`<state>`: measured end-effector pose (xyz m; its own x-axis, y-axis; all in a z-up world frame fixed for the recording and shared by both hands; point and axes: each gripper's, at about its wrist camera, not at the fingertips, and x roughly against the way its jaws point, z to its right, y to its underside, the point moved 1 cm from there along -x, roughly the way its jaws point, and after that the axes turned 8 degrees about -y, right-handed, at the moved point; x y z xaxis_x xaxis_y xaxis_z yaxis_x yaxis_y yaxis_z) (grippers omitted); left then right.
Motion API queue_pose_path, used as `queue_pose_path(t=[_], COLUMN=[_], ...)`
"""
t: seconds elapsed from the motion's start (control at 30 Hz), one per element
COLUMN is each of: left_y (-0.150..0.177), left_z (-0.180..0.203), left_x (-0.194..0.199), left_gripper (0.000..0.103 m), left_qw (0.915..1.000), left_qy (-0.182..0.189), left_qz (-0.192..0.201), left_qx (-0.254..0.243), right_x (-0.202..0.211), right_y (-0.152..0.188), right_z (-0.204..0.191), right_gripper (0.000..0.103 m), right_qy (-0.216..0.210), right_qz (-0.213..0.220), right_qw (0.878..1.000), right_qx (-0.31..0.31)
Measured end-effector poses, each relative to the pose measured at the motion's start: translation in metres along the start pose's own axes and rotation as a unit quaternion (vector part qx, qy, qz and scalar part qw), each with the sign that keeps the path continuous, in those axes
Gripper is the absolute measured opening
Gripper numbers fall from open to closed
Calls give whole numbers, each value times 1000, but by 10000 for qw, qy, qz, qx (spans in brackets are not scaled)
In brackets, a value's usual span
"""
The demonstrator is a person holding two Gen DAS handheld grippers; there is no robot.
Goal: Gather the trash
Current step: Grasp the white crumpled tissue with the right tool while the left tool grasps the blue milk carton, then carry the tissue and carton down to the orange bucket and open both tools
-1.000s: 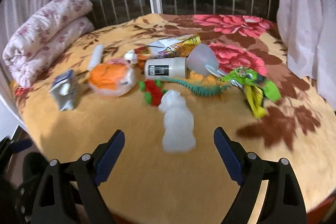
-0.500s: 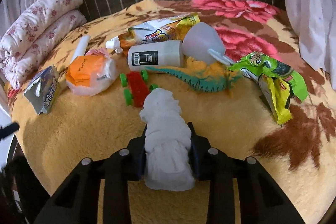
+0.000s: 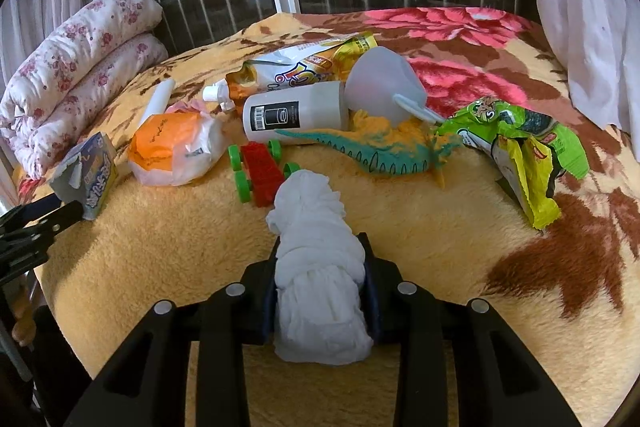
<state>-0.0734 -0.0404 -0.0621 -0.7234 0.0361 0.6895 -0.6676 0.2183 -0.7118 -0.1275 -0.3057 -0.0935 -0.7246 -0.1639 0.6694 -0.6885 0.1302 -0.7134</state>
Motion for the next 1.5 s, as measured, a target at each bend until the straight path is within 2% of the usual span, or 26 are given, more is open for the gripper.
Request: queue_pose_path(t=[0.07,0.1,0.13,0.17,0.23,0.3,0.33,0.43,0.63,0.87,1.07,1.3,1.5], left_y=[-2,-2,-3,-4,-5,-9,-9,-12,-7,13,47,101,154], left_z=[-3,-3,-2,-1,-2,-3,-4,-11,-24,-25,-15,4,24], left_x=[-3,-4,-6,-10,-14,-19,-20,-23,1,49,90,127,121], left_gripper=[74,54,39,34,18,10,1,1,1,1,1,1,1], left_qw=[9999,9998,9999,10000,9999,9997,9997,9993,9972,9949,9896,9805,9686], left_qy=[-36,-55,-52,-46,-28,-55,-26,213,566,879,1341,1710,1790], left_qz=[102,138,109,69,134,205,221,159,230,446,501,414,-171], left_qx=[135,130,73,33,72,76,94,260,433,218,-166,-879,-1718], right_x=[0,0,0,0,0,0,0,1,15,56,108,135,122], right_y=[0,0,0,1,1,1,1,2,4,16,48,110,167], right_z=[0,-1,-2,-2,-3,-3,-3,-3,-4,-28,-56,-73,-79], right_gripper=[34,34,33,33,33,33,33,33,32,32,32,32,32], right_qy=[8,26,43,58,80,91,94,102,111,13,-130,-95,-188], right_qz=[22,37,51,65,85,97,102,140,360,661,830,386,-360], right_qw=[10000,10000,10000,9999,9999,9999,9999,9998,9993,9978,9957,9974,9976], right_qx=[6,20,39,55,73,74,67,58,-64,109,388,602,564])
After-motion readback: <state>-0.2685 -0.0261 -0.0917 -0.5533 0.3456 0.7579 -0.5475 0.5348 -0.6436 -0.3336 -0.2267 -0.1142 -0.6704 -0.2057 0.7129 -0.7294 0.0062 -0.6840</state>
